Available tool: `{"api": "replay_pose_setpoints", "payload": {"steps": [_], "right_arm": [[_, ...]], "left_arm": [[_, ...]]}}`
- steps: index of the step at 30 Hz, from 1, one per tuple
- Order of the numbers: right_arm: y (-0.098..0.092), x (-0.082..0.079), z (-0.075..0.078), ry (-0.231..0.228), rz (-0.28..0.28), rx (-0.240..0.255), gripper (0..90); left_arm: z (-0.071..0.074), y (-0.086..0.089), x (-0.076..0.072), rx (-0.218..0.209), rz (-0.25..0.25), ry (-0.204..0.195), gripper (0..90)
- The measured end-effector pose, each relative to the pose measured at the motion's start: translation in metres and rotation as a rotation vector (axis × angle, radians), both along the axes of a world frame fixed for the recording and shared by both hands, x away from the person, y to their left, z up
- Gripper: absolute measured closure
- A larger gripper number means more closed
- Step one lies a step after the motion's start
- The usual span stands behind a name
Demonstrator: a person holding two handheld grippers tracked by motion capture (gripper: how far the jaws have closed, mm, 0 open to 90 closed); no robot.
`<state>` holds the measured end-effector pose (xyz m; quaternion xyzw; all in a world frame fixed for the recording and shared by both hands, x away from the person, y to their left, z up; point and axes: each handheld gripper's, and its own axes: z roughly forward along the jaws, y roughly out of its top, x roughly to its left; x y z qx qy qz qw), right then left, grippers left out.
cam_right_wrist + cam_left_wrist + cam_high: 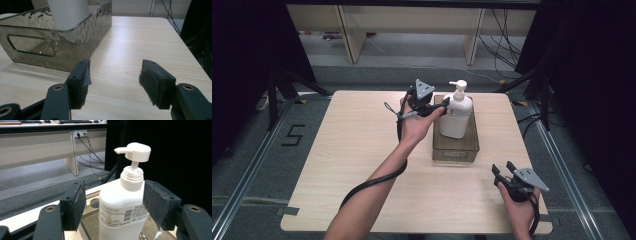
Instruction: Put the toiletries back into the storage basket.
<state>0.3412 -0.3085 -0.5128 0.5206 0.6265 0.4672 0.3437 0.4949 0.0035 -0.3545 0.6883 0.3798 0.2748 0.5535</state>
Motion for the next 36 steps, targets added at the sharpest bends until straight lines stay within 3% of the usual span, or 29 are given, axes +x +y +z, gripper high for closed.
{"api": "replay_pose_setpoints", "payload": {"steps": [5, 20, 36], "right_arm": [[0.002, -0.002, 0.001, 0.021, -0.016, 0.027, 41.8], [0.001, -0.001, 0.001, 0.020, 0.000, -0.005, 41.8], [0.001, 0.000, 0.000, 0.006, -0.003, -0.010, 41.8]], "left_arm": [[0.001, 0.011, -0.006, -0.007, -0.003, -0.001, 34.1], [-0.007, 0.063, -0.032, 0.000, 0.026, -0.024, 33.4], [-0.024, 0.139, -0.069, -0.008, 0.113, -0.050, 33.0]]}}
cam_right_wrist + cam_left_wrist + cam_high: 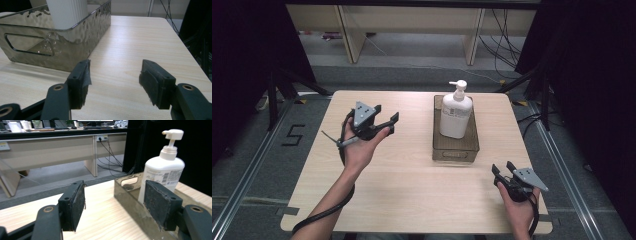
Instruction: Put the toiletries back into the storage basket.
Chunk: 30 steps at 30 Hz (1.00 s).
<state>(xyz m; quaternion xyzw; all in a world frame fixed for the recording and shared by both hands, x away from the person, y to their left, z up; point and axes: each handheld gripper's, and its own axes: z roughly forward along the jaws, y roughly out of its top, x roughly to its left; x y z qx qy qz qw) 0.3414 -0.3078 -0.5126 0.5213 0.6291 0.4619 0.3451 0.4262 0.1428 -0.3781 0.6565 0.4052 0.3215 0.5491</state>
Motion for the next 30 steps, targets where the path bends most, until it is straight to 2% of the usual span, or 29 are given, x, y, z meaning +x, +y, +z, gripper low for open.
{"api": "replay_pose_setpoints", "payload": {"steps": [3, 10, 14, 18, 19, 20, 21, 22, 23, 25, 26, 27, 28, 30], "right_arm": [[0.001, 0.000, 0.000, 0.004, 0.002, 0.008, 41.8], [0.001, 0.000, 0.000, 0.002, -0.009, -0.013, 41.9], [0.001, 0.000, 0.000, 0.005, -0.004, 0.004, 41.9], [0.001, 0.000, 0.000, 0.004, 0.001, 0.008, 41.9], [0.000, 0.000, -0.001, -0.006, 0.002, -0.008, 41.9], [0.001, 0.000, 0.000, 0.005, 0.000, 0.005, 41.9], [0.001, 0.000, 0.000, 0.005, -0.006, -0.002, 41.9], [0.000, 0.000, 0.000, 0.009, -0.002, -0.002, 41.9], [0.000, 0.000, 0.000, 0.009, -0.002, -0.002, 41.9], [0.000, 0.000, 0.000, 0.009, 0.012, 0.006, 41.9], [0.001, 0.000, 0.000, 0.003, -0.010, 0.002, 41.9], [0.001, 0.000, 0.000, 0.003, -0.010, 0.002, 41.9], [0.000, -0.001, 0.001, 0.019, -0.004, -0.007, 41.9], [0.001, -0.001, 0.001, 0.019, -0.006, -0.005, 41.9]], "left_arm": [[-0.007, 0.018, -0.011, 0.002, 0.023, -0.008, 32.9], [-0.021, 0.036, -0.026, 0.012, 0.039, -0.011, 33.0], [-0.031, 0.045, -0.035, 0.025, 0.045, -0.012, 33.0], [-0.048, 0.059, -0.044, 0.030, 0.053, -0.028, 33.5], [-0.054, 0.064, -0.046, 0.031, 0.061, -0.036, 33.0], [-0.059, 0.068, -0.049, 0.035, 0.070, -0.035, 32.3], [-0.065, 0.072, -0.052, 0.031, 0.081, -0.033, 31.6], [-0.075, 0.080, -0.057, 0.031, 0.098, -0.030, 31.6], [-0.075, 0.080, -0.057, 0.031, 0.098, -0.030, 31.6], [-0.087, 0.087, -0.062, 0.025, 0.110, -0.014, 31.6], [-0.099, 0.094, -0.066, 0.024, 0.122, 0.000, 32.1], [-0.099, 0.094, -0.066, 0.024, 0.122, 0.000, 32.3], [-0.105, 0.097, -0.068, 0.025, 0.127, 0.011, 32.4], [-0.116, 0.103, -0.071, 0.030, 0.136, 0.033, 32.5]]}}
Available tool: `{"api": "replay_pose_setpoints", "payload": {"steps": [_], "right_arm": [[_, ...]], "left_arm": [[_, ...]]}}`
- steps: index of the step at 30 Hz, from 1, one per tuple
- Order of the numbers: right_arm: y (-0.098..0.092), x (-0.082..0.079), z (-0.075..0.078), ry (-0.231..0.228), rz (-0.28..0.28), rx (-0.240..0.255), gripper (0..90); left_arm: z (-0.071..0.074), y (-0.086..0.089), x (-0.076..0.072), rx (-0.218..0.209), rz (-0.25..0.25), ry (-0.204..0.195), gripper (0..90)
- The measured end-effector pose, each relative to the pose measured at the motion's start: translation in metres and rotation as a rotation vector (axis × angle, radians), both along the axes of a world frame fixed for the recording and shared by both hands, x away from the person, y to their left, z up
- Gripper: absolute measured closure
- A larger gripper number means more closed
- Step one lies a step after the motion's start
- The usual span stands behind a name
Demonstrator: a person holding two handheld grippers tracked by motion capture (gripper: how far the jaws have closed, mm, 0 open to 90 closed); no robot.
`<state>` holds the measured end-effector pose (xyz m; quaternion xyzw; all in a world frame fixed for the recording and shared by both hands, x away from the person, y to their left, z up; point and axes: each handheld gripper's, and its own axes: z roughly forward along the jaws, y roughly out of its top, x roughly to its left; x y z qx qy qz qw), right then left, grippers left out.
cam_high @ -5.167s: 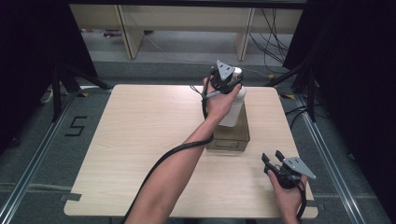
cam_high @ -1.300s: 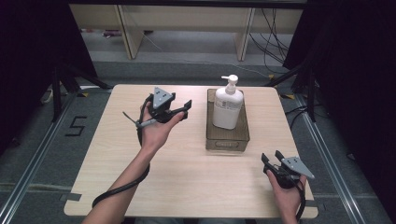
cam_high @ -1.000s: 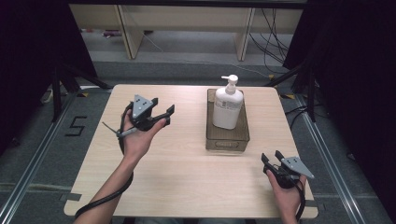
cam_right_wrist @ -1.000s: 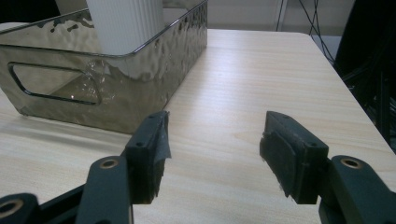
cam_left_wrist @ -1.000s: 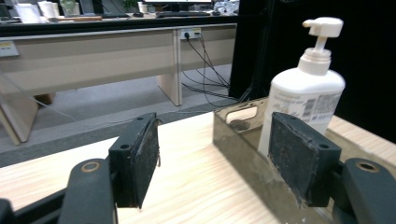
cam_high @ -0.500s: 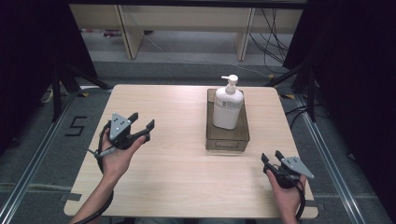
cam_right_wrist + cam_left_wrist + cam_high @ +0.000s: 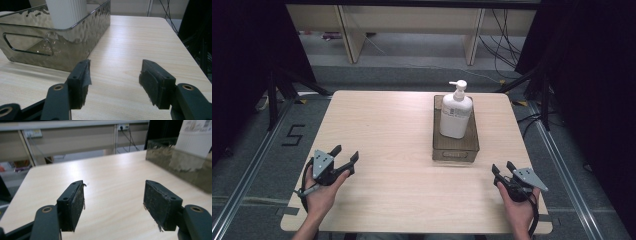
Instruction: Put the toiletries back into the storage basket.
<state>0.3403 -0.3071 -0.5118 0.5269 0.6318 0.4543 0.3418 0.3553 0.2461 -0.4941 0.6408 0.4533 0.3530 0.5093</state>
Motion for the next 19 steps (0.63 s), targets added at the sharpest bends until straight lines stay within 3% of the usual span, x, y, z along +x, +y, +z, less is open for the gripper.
{"api": "replay_pose_setpoints", "payload": {"steps": [3, 4, 6, 11, 12, 13, 15, 19], "right_arm": [[0.000, -0.001, 0.000, 0.012, -0.022, -0.018, 41.9], [0.001, 0.000, 0.000, 0.000, -0.020, -0.022, 41.9], [0.004, 0.000, -0.001, -0.008, -0.032, 0.021, 41.9], [0.002, 0.000, -0.001, -0.004, -0.019, -0.002, 41.9], [0.003, -0.001, 0.000, 0.006, -0.019, 0.011, 41.9], [0.000, 0.001, 0.000, -0.019, -0.005, -0.030, 41.8], [0.000, 0.001, 0.000, -0.004, 0.001, -0.031, 41.7], [0.001, 0.000, -0.001, -0.006, -0.017, 0.001, 40.3]], "left_arm": [[-0.013, 0.007, -0.003, -0.009, 0.005, 0.029, 32.5], [-0.015, 0.010, -0.003, -0.023, 0.006, 0.033, 32.4], [-0.019, 0.013, -0.004, -0.023, 0.014, 0.028, 32.5], [-0.030, 0.015, -0.005, -0.036, 0.016, 0.042, 32.9], [-0.030, 0.015, -0.005, -0.039, 0.017, 0.042, 33.0], [-0.029, 0.015, -0.005, -0.035, 0.020, 0.042, 33.0], [-0.029, 0.014, -0.005, -0.036, 0.022, 0.037, 33.0], [-0.029, 0.012, -0.006, -0.023, 0.020, 0.035, 33.2]]}}
